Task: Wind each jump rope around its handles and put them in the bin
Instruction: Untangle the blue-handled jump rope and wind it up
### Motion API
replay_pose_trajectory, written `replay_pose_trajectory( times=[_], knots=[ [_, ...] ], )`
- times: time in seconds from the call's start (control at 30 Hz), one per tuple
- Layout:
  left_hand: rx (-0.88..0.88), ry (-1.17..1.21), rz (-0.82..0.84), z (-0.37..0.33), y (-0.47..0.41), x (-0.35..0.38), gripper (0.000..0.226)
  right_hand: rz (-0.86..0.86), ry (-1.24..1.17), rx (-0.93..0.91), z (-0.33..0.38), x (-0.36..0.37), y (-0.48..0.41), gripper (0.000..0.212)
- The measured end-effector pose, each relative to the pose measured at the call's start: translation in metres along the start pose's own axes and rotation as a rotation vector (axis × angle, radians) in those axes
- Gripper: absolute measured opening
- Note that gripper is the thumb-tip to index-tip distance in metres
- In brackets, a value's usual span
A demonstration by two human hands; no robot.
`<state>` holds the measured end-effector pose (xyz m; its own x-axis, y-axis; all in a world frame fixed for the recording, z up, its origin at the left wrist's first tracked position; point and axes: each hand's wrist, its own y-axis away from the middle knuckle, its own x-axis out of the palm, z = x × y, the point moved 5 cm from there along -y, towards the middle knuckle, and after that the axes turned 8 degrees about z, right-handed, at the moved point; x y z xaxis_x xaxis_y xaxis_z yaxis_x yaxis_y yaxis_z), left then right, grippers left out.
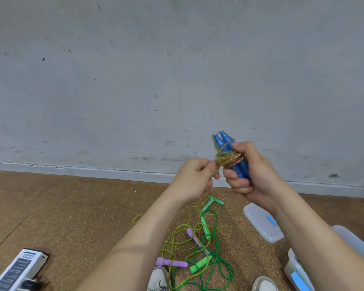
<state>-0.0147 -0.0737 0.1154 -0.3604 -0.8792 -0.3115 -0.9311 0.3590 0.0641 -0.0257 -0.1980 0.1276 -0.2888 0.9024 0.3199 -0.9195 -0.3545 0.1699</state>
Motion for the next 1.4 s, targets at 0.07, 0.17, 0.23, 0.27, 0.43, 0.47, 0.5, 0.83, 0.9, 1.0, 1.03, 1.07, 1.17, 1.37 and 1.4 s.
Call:
replay_pose_trajectory(
  times=[0.07,0.17,0.23,0.27,0.43,0.47,0.5,0.83,0.9,1.0,1.03,1.07,1.17,1.37,1.4],
  knots=[
    [0.04,-0.303,-0.027,-0.004,0.0,0.002,0.034,-0.098,-0.041,0.002,-0.002,-0.006,-0.002,0.032],
    [0.118,-0.779,0.004,-0.013,0.007,0.009,0.027,-0.209,0.055,-0.017,-0.004,-0.009,-0.001,0.029],
    [0.164,-0.953,0.019,-0.018,0.012,0.01,0.025,-0.289,0.221,-0.045,-0.002,-0.01,0.0,0.027],
    [0.176,-1.007,0.029,-0.02,0.014,0.01,0.023,-0.323,0.291,-0.07,-0.002,-0.01,0.0,0.026],
    [0.19,-1.183,0.018,-0.032,0.021,0.009,0.015,-0.423,0.876,-0.163,0.002,-0.011,-0.005,0.021],
    [0.215,-1.192,0.0,-0.036,0.024,0.007,0.015,-0.426,0.973,-0.139,0.001,-0.013,-0.006,0.022],
    [0.25,-1.185,-0.02,-0.04,0.026,0.003,0.017,-0.412,1.017,-0.115,0.001,-0.014,-0.006,0.024],
    [0.223,-0.285,-0.118,-0.031,0.025,-0.037,0.006,0.097,0.914,-0.004,-0.004,0.012,-0.001,0.068],
    [0.195,-0.181,-0.08,-0.028,0.022,-0.037,0.008,0.201,0.798,0.039,-0.005,0.018,0.004,0.056],
    [0.155,-0.112,-0.008,-0.023,0.019,-0.035,0.011,0.315,0.842,0.048,-0.009,0.026,0.007,0.036],
    [0.145,-0.089,0.005,-0.023,0.019,-0.034,0.012,0.336,0.871,0.06,-0.012,0.028,0.006,0.035],
    [0.132,-0.063,0.016,-0.022,0.019,-0.033,0.012,0.348,0.883,0.078,-0.015,0.029,0.006,0.032],
    [0.037,0.11,0.083,-0.015,0.019,-0.033,0.011,0.374,0.829,0.079,-0.013,0.033,0.01,0.019],
    [-0.014,0.676,0.155,-0.002,0.016,-0.031,0.002,0.439,0.461,-0.032,-0.004,0.027,0.012,0.048],
    [0.009,0.724,0.136,-0.004,0.015,-0.029,0.003,0.449,0.388,-0.061,-0.004,0.027,0.011,0.047]
  ],
)
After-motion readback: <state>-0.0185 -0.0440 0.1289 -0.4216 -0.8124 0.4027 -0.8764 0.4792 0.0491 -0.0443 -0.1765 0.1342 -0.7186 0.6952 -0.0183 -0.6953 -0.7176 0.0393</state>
